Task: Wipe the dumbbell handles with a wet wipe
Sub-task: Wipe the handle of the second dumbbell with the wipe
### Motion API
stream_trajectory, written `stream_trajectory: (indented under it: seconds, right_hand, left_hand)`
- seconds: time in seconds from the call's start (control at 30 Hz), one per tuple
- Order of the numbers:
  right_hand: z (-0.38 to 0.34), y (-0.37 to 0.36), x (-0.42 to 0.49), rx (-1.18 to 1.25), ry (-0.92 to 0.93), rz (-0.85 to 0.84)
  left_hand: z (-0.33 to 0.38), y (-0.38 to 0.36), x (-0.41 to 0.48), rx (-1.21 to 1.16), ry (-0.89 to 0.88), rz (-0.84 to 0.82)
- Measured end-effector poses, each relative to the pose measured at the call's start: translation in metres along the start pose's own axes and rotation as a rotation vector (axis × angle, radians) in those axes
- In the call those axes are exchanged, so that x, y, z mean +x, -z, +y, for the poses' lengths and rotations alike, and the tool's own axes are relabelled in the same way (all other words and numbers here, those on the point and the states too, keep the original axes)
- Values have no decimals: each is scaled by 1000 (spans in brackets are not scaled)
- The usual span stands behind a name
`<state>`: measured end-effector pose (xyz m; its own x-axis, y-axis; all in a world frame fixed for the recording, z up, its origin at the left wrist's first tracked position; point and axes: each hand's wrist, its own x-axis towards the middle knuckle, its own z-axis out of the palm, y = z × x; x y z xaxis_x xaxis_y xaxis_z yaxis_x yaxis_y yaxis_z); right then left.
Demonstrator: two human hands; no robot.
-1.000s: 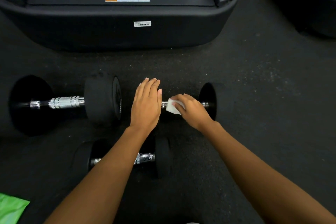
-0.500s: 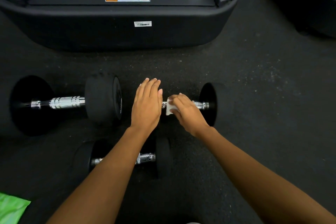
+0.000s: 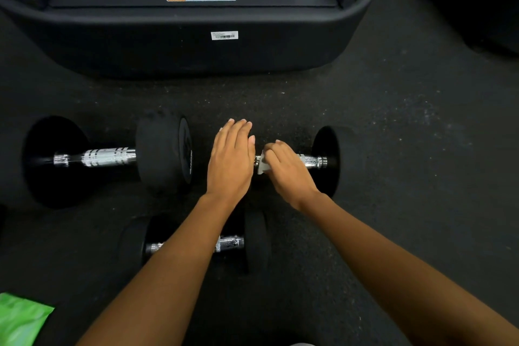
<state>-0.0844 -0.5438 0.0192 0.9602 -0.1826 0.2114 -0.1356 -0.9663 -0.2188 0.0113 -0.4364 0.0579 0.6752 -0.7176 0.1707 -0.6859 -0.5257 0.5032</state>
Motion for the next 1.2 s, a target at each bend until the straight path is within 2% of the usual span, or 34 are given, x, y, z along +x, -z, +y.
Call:
stream_trajectory:
  seconds: [0.23,0.47,0.53,0.67,0.73,0.9,0.97,1.1,1.2]
  right_hand:
    - [-6,-1,8,35,19,-44]
    - [16,8,-23,82,-85,50]
    - [17,9,-18,91,-167,17]
    - [16,14,8,101,-303,-167]
    - [10,14,12,124,-287,-172]
    - [8,13,-9,283,-129,-62]
    - [15,14,-16,293,-137,-37]
    - [3,13,-6,320,-271,-54]
    - [-7,8,7,260,-209,-114]
  left_hand:
    - [0,0,1,11,-6,-6]
    - [0,0,1,-10,-6,4]
    - [-1,-1,0,-3,-13,19]
    - [-2,-3,1,12,-21,16]
    - [-2,-3,1,3,-17,23]
    - [-1,-2,-1,-7,-14,25]
    - [-1,-2,-2,-4,-21,25]
    - [-2,-2,-1,5,-23,29]
    - [-1,-1,1,-5,-26,17]
